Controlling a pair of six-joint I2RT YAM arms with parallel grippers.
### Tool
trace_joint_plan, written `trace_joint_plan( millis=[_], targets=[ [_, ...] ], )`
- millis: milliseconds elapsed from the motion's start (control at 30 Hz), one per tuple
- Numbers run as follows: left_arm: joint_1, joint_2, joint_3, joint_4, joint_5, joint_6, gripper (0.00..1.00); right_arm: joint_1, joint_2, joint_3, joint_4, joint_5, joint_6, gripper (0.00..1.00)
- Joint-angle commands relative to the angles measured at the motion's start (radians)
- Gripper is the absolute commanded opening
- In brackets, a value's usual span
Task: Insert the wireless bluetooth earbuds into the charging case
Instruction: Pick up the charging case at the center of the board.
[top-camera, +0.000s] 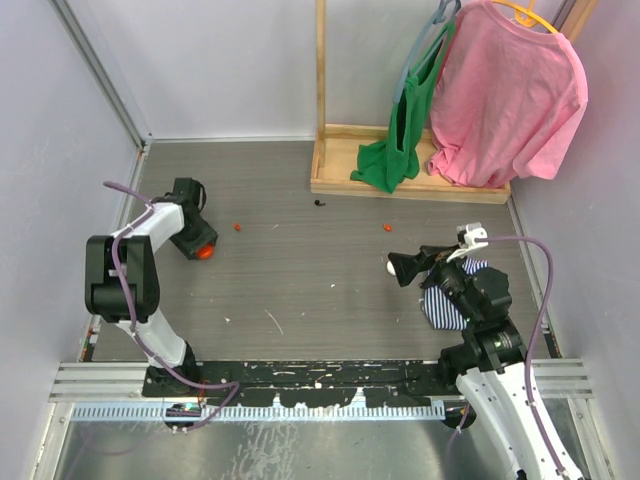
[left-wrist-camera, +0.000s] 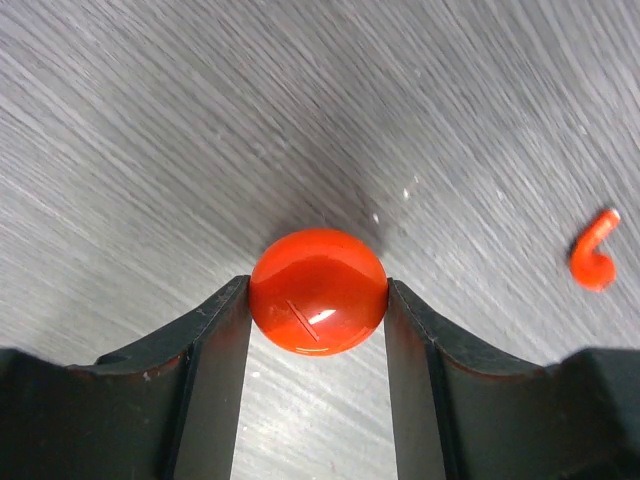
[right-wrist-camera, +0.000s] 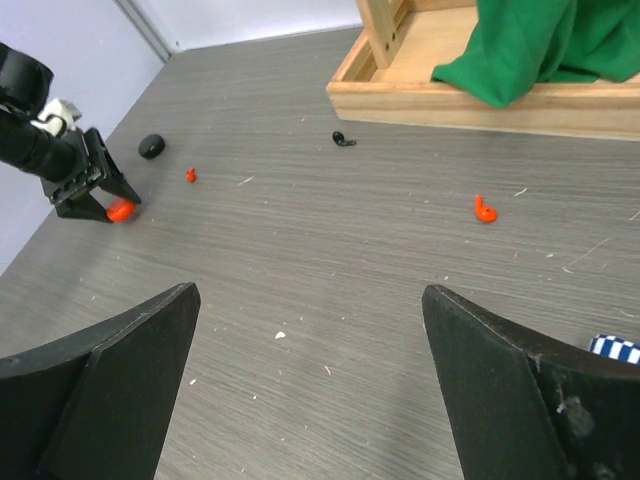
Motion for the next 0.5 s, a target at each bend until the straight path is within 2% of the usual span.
trace_joint_plan(
  millis=[0,267,467],
  targets=[
    [-0.047,-0.137,-0.045,0.037,0.037,0.066,0.41,0.006,0.051,0.024,0.047,-0.081,0.008,1.00],
    [-0.214,-0.309,-0.098,0.051,0.024,0.165,0.41,0.006,0.151,0.039,0.054,-0.172,0.027,1.00],
    [-0.355,-0.407,-0.117,0.080,0.032,0.282,0.39,0.006,0.212,0.008,0.150,-0.301,0.047,1.00]
  ],
)
